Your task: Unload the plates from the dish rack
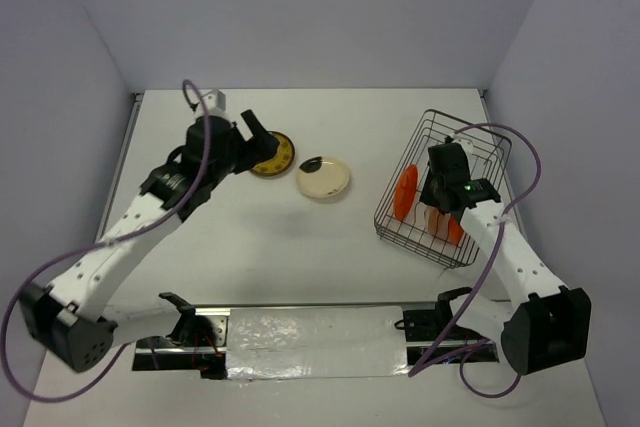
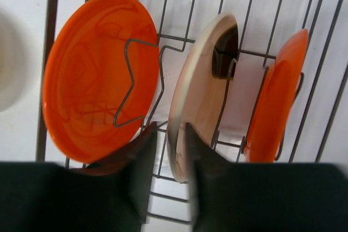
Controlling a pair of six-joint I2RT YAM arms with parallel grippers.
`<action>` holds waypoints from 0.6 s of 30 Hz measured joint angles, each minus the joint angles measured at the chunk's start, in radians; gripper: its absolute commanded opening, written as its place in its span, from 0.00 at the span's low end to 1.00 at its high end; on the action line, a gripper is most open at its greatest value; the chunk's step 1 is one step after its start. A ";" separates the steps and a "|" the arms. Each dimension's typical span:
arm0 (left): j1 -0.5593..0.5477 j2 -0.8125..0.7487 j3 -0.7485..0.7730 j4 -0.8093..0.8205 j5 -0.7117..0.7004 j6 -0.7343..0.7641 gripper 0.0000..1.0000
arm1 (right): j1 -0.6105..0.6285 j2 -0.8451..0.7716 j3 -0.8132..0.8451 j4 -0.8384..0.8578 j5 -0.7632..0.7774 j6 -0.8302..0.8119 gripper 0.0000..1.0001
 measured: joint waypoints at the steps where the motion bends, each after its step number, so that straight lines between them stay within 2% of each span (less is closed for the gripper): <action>1: 0.000 -0.068 -0.014 -0.005 0.000 0.010 1.00 | -0.001 0.014 -0.005 0.009 -0.003 -0.001 0.24; 5: 0.000 -0.241 -0.052 -0.074 -0.002 0.042 1.00 | -0.005 0.027 -0.013 0.028 -0.010 -0.002 0.15; 7: 0.000 -0.278 -0.054 -0.124 -0.010 0.062 1.00 | -0.006 0.016 -0.011 0.030 -0.026 0.005 0.05; 9: 0.000 -0.286 -0.054 -0.161 -0.014 0.074 1.00 | -0.006 -0.005 -0.007 0.027 -0.039 0.010 0.01; 14: 0.000 -0.281 -0.036 -0.247 -0.016 0.094 1.00 | -0.005 -0.082 0.084 0.002 -0.082 -0.024 0.00; 18: 0.000 -0.264 0.036 -0.283 -0.006 0.091 0.99 | -0.003 -0.136 0.207 -0.008 -0.153 -0.076 0.02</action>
